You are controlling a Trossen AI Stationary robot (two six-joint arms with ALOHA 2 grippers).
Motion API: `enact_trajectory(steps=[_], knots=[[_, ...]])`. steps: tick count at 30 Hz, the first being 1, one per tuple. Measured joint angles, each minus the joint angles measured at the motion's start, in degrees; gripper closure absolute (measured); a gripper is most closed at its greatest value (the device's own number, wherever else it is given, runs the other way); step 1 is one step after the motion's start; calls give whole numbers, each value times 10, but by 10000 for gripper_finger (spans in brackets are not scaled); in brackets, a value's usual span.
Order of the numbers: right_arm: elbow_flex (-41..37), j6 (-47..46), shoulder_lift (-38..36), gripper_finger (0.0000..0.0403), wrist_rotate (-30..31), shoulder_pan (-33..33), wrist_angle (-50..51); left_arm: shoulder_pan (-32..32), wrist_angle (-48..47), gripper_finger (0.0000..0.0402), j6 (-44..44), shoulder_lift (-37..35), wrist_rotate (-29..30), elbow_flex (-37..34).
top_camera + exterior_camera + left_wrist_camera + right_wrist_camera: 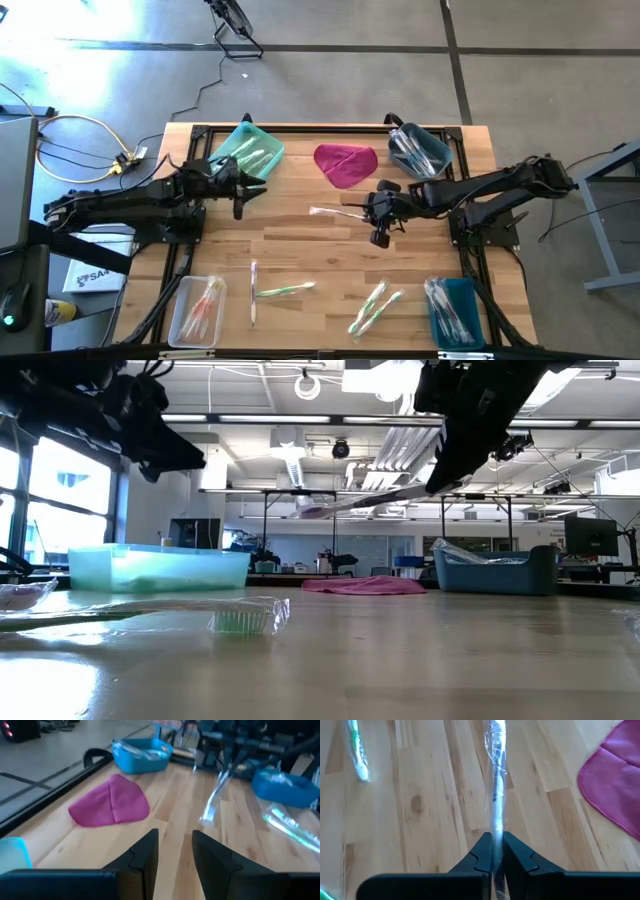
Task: Pick & Place Toothbrushes
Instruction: Put the purple toothbrush to the dark blue bin bin
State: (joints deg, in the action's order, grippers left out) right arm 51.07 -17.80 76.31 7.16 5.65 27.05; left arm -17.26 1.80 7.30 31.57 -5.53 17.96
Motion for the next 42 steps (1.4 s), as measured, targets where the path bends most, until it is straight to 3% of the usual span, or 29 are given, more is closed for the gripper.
enact_trajectory(steps=[4, 10, 18, 27, 34, 40, 42], knots=[[0, 0, 0, 387, -3, 0, 0, 0, 24, 286, -17, 70, -24, 5], [0, 0, 0, 387, -8, 0, 0, 0, 28, 286, -70, 194, -35, 70], [0, 0, 0, 387, -32, 0, 1, 0, 29, 286, -203, 323, -128, 160], [0, 15, 0, 387, -33, 0, 2, 9, 62, 286, -205, 447, -195, 232], [0, 15, 0, 387, -48, -1, 6, 55, 49, 286, -205, 521, -185, 295], [0, 15, 0, 387, -59, -1, 10, 89, -18, 286, -205, 561, -58, 353], [0, 15, 0, 387, -60, -1, 11, 94, -29, 286, -205, 572, -50, 363]])
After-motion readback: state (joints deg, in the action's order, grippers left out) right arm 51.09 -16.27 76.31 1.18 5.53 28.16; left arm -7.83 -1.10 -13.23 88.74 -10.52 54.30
